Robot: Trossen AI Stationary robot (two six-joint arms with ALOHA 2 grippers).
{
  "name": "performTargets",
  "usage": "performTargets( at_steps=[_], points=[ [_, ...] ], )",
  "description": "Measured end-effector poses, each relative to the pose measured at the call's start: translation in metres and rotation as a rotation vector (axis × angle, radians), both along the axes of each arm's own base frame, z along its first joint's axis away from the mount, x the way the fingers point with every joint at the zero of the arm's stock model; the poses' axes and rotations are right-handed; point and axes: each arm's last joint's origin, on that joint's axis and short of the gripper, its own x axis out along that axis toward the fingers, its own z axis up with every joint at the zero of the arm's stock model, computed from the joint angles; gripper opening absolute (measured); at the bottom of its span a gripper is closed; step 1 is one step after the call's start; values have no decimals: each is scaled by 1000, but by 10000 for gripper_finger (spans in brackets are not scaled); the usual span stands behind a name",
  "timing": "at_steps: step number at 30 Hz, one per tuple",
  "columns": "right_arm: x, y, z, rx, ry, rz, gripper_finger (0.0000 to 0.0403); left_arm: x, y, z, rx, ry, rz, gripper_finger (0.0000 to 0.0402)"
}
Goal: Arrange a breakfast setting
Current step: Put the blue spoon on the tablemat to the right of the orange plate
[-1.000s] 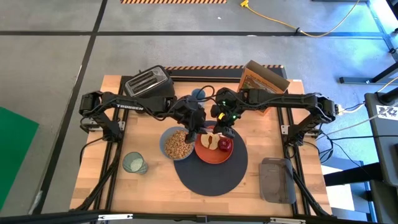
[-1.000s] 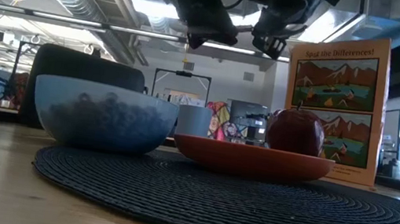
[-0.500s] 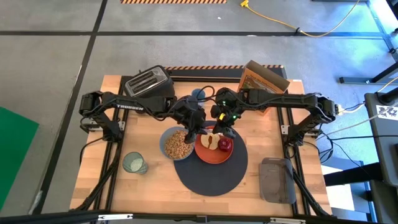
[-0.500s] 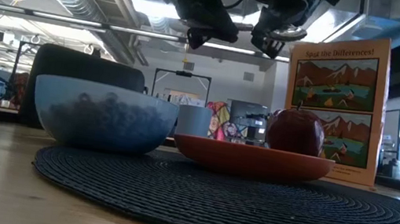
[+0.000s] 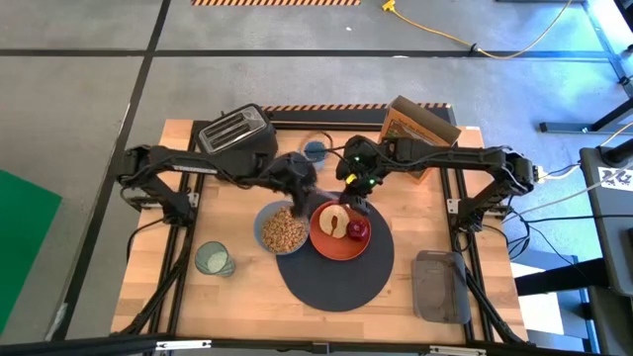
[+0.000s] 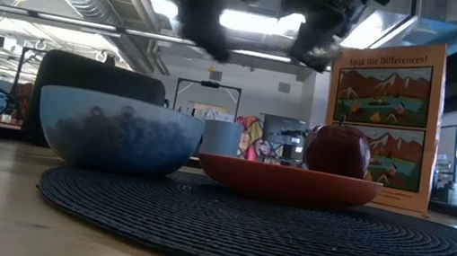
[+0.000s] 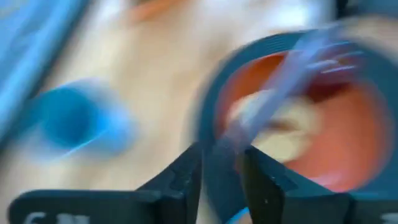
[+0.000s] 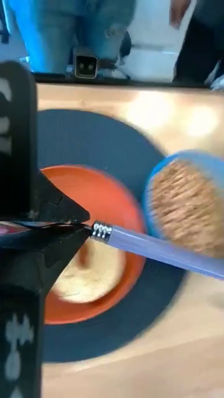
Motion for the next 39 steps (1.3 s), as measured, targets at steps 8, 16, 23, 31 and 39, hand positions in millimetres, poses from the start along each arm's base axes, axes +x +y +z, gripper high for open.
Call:
performTargets(
  at_steps=[8,16,23,31,39],
  points=[
    [-1,-3,-2,3,34,-58,1,-82,48,35,13,139,428,149],
    [-1,-2,1,-6,31,-66,1,-118,83,35,-80,232,595,159],
    [0,-2,6,-7,17,-67,1,-124,88,34,-129,237,649,159],
    [-2,-2,5,10,40,-54,0,-143,89,32,-71,386,757,160],
    [-2,-1,6,15,37,-47,0,-143,86,36,-92,347,753,160]
  ],
)
